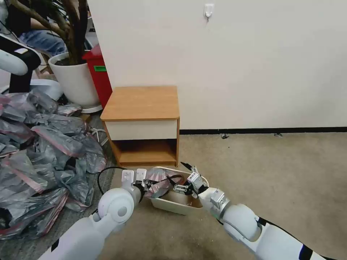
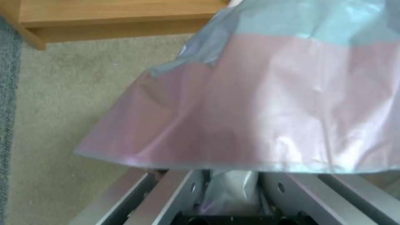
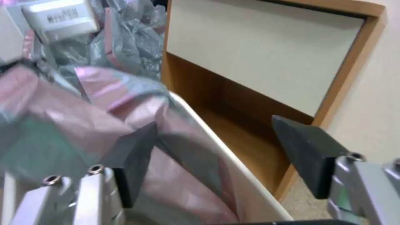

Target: Pick up the garbage bag from the table and place it over the trash can.

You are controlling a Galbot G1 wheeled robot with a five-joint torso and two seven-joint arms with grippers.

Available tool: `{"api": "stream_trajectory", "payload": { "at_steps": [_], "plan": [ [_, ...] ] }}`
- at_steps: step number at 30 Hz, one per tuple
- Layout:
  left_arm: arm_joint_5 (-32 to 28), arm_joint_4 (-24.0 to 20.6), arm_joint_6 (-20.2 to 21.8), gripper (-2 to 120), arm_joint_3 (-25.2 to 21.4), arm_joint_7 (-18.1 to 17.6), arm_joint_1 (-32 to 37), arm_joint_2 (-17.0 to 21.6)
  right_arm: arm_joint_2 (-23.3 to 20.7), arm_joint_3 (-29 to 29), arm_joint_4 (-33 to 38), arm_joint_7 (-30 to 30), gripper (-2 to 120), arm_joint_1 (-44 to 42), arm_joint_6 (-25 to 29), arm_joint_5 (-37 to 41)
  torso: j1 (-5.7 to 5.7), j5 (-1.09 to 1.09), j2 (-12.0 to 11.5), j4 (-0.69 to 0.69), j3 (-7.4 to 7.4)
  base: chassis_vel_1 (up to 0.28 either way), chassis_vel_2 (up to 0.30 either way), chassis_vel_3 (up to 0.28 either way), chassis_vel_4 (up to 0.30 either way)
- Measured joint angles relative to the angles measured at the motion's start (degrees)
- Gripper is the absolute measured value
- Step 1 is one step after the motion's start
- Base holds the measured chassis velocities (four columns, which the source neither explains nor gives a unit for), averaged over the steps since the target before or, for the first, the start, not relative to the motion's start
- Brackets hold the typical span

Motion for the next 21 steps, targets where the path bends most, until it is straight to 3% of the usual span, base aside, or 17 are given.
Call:
{"api": "stream_trajectory", "payload": {
  "at_steps": [5,8,14,21],
  "plan": [
    [0.0,0.0,-0.1,3,-0.8,0.1,0.5,0.0,-0.9,2.0,1.9,0.6,58,-2.6,0.7,-0.2,0.0,0.0,0.0,0.01,-0.01,0.0,0.0,0.0,0.0],
    [-0.1,0.0,-0.1,3,-0.9,0.1,0.6,-0.2,-0.7,1.7,2.6,1.4,58,-3.6,0.5,-0.8,0.0,0.0,0.0,0.0,-0.01,0.0,0.0,0.0,0.0],
    [-0.1,-0.2,-0.1,3,-1.1,0.1,1.1,-0.3,1.0,-0.1,5.8,8.6,57,-5.1,-4.2,2.6,0.0,0.01,0.0,0.0,0.0,0.0,0.0,0.0,0.0],
    [0.0,-0.4,-0.2,3,-1.2,0.1,1.2,-0.2,0.8,-0.1,5.8,9.8,57,-3.5,-5.4,3.6,0.0,0.01,0.0,0.01,0.0,0.0,0.0,0.0,0.0]
  ]
}}
